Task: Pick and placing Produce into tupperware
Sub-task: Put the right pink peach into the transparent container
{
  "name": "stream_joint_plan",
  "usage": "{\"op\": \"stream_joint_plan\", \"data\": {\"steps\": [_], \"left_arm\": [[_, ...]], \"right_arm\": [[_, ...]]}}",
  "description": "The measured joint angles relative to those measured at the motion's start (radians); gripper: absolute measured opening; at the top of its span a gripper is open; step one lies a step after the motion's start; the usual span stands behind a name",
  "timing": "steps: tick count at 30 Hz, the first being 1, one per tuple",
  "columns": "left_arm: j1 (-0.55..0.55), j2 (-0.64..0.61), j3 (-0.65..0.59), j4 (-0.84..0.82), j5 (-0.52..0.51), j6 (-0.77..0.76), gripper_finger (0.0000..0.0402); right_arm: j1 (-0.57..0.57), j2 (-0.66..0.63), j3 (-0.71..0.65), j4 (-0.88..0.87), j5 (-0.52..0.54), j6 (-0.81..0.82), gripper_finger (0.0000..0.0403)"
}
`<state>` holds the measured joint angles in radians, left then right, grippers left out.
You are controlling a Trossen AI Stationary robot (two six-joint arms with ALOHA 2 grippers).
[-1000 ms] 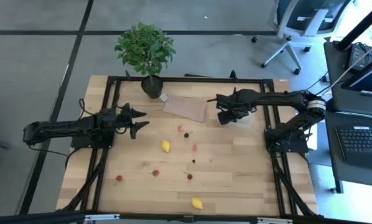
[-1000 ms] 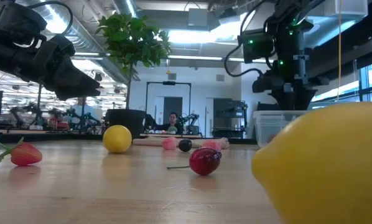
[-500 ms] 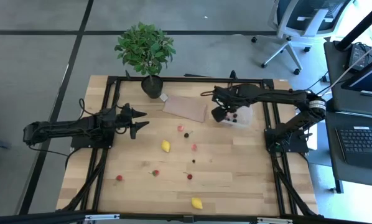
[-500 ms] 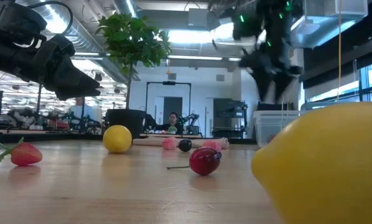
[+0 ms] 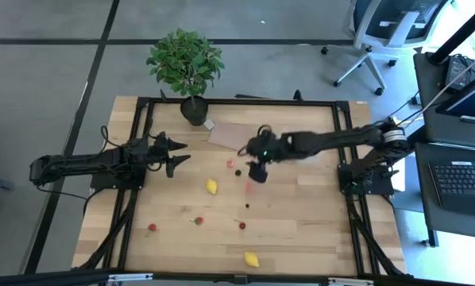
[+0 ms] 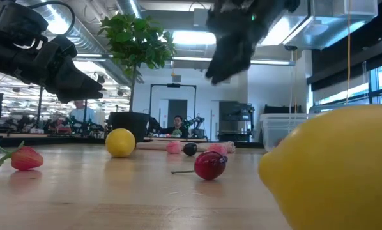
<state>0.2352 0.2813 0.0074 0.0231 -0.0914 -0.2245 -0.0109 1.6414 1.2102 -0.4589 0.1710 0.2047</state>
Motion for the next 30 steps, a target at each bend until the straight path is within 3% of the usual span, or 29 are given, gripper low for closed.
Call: {"op": "stream_joint_plan", "data": {"steps": [7,13,20,30], "left_arm": [[0.0,0.0,0.0,0.0,0.0,0.0,0.0231],[0.0,0.0,0.0,0.0,0.005,0.0,0.0231],[0.0,0.0,0.0,0.0,0.005,0.0,0.0231],[0.0,0.0,0.0,0.0,0.005,0.0,0.0231]], "right_arm": [[0.1,0.174,-0.026,0.103,-0.001,-0.006,0.0256],[0.141,0.271,-0.027,0.086,-0.028,0.039,0.0256],[0.164,0.305,-0.027,0.085,-0.044,0.054,0.0253],[0.163,0.305,-0.025,-0.023,-0.043,0.089,0.0203]]}}
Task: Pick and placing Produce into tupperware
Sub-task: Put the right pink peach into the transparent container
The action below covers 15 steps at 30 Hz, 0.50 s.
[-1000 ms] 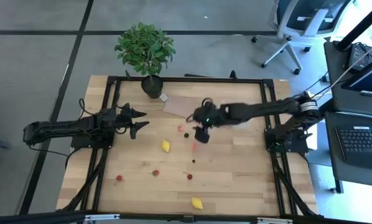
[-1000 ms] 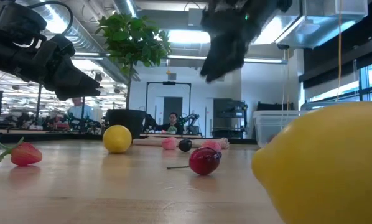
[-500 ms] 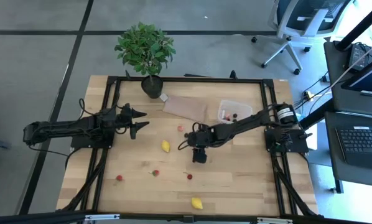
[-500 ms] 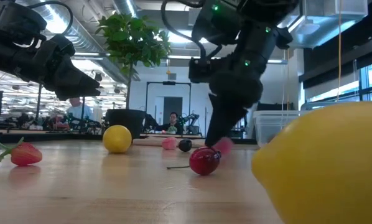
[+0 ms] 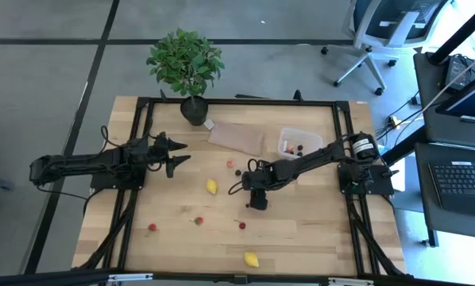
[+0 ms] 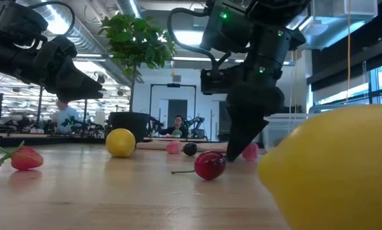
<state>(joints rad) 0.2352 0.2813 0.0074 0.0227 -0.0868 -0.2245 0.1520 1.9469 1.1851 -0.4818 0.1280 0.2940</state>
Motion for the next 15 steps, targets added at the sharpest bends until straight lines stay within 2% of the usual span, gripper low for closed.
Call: {"op": "stream_joint_plan", "data": {"steps": [15], "left_arm": [[0.0,0.0,0.0,0.0,0.0,0.037,0.0231]], "right_arm": [[0.0,0.0,0.001,0.001,0.0,-0.026,0.019]]}}
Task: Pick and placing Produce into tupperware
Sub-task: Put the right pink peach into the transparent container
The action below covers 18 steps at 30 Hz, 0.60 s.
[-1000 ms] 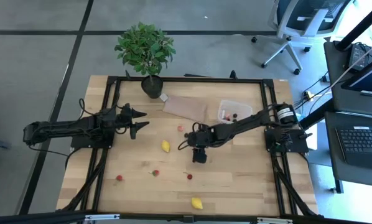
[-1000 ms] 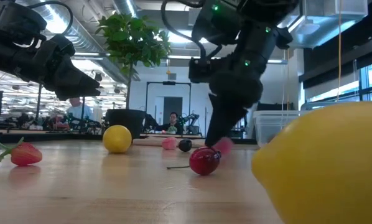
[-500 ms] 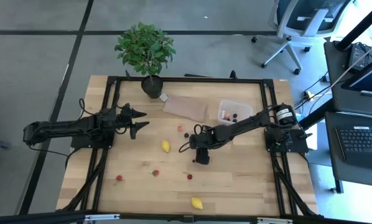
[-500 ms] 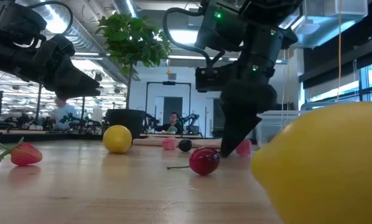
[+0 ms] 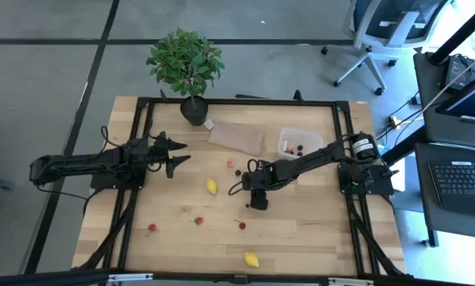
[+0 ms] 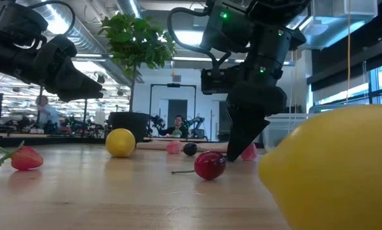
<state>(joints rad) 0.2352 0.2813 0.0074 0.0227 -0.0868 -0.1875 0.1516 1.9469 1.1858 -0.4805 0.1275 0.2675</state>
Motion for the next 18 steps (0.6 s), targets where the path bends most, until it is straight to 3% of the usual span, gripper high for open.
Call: {"op": "stream_joint_plan", "data": {"steps": [9,18], "left_arm": [[0.0,0.0,0.0,0.0,0.0,0.0,0.0231],[0.0,0.0,0.0,0.0,0.0,0.0,0.0231]], "right_arm": [[-0.004,0.001,0.076,-0.147,0.005,-0.211,0.019],[-0.027,0.001,0.081,-0.204,0.003,-0.278,0.019]]}}
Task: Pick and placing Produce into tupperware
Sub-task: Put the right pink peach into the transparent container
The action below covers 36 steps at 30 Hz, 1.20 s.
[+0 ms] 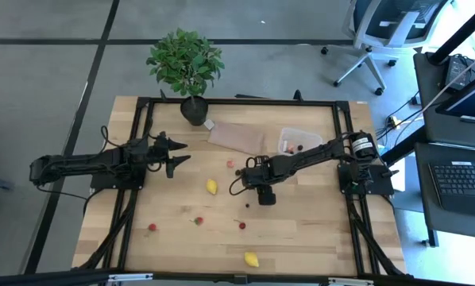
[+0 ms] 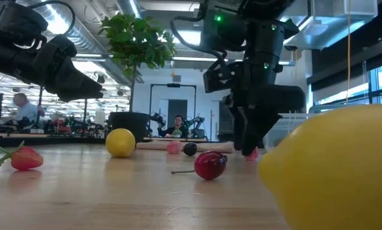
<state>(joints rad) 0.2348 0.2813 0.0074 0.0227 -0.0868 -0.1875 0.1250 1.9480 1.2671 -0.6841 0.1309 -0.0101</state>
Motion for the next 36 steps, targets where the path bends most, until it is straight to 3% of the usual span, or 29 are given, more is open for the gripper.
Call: {"op": "stream_joint_plan", "data": {"steps": [6,27,31,36], "left_arm": [[0.0,0.0,0.0,0.0,0.0,0.0,0.0231],[0.0,0.0,0.0,0.0,0.0,0.0,0.0231],[0.0,0.0,0.0,0.0,0.0,0.0,0.0231],[0.0,0.0,0.0,0.0,0.0,0.0,0.0231]], "right_arm": [[-0.005,0.0,0.0,-0.003,-0.06,-0.012,0.019],[-0.02,0.0,0.0,-0.039,-0.065,0.071,0.0188],[-0.021,0.0,0.0,-0.039,-0.065,0.085,0.0156],[-0.021,0.0,0.001,-0.047,-0.065,0.085,0.0089]]}}
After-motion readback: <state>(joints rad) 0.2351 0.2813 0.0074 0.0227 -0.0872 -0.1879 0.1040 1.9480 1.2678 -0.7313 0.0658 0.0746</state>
